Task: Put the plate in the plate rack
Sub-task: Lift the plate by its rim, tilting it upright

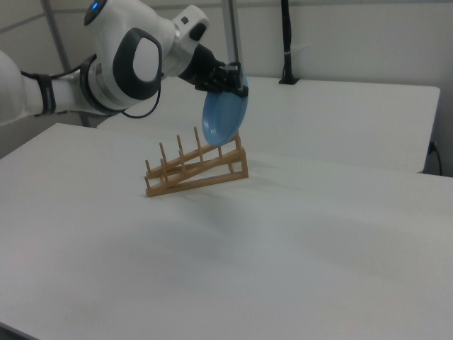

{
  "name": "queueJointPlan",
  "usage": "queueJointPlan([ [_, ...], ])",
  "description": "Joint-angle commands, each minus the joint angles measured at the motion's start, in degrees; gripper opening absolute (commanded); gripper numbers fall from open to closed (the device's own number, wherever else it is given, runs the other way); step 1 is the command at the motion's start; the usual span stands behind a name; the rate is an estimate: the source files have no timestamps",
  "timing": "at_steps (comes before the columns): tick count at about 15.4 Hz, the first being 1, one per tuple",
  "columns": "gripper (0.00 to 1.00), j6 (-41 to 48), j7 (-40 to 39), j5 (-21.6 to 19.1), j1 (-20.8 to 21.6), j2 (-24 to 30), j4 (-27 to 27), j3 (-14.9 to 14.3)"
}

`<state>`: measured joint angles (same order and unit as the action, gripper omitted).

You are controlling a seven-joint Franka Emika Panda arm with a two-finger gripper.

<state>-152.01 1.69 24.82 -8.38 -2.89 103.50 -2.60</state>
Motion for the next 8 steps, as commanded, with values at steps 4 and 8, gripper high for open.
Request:
queueJointPlan([
  [4, 0.0, -1.2, 46.7, 41.0, 5.2, -3.9, -2.9, 0.0],
  [8, 0.0, 6.5, 64.5, 51.7, 9.3, -9.1, -8.3, 0.0],
])
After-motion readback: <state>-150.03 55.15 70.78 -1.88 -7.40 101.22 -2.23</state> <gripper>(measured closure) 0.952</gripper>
